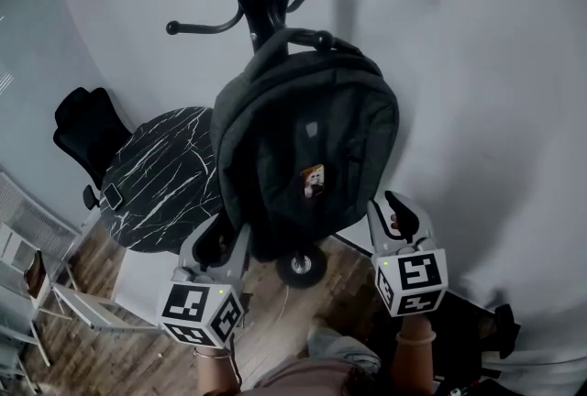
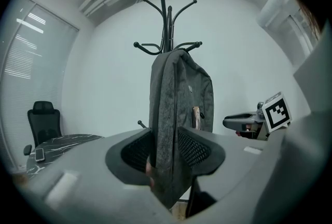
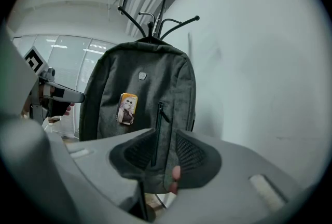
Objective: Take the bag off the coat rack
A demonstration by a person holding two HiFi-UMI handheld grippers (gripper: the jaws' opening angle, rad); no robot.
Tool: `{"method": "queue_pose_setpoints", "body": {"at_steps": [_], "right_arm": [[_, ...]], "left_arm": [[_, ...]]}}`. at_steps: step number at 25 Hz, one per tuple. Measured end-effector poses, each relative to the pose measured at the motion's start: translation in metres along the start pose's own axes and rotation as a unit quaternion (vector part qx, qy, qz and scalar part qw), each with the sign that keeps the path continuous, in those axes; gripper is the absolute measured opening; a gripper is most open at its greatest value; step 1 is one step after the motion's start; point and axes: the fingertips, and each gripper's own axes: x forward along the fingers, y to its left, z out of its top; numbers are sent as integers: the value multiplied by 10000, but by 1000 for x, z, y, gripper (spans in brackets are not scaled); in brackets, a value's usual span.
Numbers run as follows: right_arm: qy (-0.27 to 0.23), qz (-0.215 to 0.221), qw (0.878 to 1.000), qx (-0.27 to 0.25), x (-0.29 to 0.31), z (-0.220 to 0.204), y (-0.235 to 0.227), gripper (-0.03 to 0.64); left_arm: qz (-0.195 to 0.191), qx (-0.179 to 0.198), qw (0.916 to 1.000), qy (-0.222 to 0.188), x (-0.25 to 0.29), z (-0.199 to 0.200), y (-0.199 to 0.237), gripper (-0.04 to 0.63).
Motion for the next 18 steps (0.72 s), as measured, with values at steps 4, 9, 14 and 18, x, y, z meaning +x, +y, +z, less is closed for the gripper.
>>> {"method": "queue_pose_setpoints", "body": {"at_steps": [4,9,14,18], "right_arm": [[70,1,10000,55,9,-7,-8,127],[167,47,9998,90,20,-18,-15,135],[287,69,9995,69,30,-27,-20,147],[364,118,9993,49,41,-35,-22,156]], "left_arm": [[34,-20,9999,126,4,-7,1,172],[60,-81,9997,243,10,-15,2,187],[70,-128,9993,347,17,-21,2,199],[106,-166,9988,443,23,-28,4,204]]}}
